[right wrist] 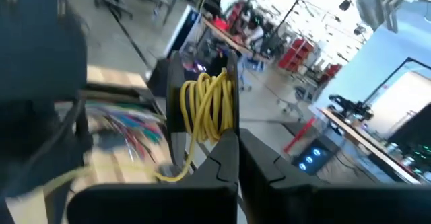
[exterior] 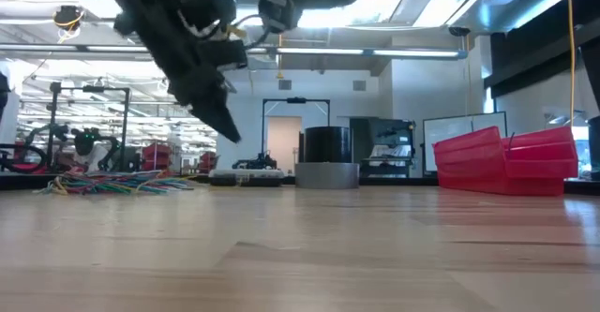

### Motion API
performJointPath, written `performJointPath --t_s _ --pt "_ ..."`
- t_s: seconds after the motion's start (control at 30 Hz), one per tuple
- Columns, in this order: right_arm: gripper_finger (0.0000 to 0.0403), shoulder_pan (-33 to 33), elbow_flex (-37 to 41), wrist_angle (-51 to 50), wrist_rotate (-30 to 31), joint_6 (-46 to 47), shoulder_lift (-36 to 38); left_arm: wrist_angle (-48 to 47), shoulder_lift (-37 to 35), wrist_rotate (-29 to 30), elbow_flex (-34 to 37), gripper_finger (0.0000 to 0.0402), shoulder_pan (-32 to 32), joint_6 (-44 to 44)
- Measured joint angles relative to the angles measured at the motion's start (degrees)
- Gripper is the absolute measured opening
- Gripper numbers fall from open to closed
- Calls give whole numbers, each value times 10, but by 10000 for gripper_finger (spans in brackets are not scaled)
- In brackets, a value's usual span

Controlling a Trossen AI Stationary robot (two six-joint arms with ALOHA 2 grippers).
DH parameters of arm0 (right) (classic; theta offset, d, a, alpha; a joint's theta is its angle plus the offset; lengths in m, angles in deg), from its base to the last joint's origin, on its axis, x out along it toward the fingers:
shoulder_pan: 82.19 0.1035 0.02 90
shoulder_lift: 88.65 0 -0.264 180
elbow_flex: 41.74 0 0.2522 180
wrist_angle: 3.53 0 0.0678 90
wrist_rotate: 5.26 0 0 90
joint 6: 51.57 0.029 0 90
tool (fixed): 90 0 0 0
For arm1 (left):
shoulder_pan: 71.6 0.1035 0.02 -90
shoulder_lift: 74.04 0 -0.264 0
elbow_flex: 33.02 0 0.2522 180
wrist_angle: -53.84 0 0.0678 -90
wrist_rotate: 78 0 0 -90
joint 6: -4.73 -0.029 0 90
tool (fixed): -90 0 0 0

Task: Coil cords
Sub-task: Uncoil the yellow wire from the spool

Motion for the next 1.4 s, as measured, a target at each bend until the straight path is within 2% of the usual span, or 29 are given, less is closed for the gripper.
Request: performJointPath --t_s 0.17,0.27,0.33,0.4,0.57,0.7,0.87,1.2,1.3,1.4 --pt "1 0 0 -46 39 9 0 -208 -38 3 -80 144 -13 40" --pt "1 0 0 -66 42 20 0 -228 -82 18 -89 148 -29 50" --pt "1 0 0 -69 42 25 0 -174 -113 59 -78 148 -40 30" --pt "1 0 0 -67 40 26 0 -68 -136 93 -47 146 -45 4" --pt "1 0 0 -66 -4 48 0 192 -136 84 51 146 -37 -73" --pt "1 0 0 -48 -32 52 0 313 -109 85 83 145 -13 -89" --pt "1 0 0 -34 -68 51 0 353 -67 65 83 145 -3 -73" --pt "1 0 0 -33 -75 52 0 401 -32 56 82 142 -2 -77" --pt "2 0 0 -35 -75 53 0 398 -32 56 82 119 -2 -77" --pt "2 0 0 -35 -78 53 0 396 -30 56 82 71 2 -78"
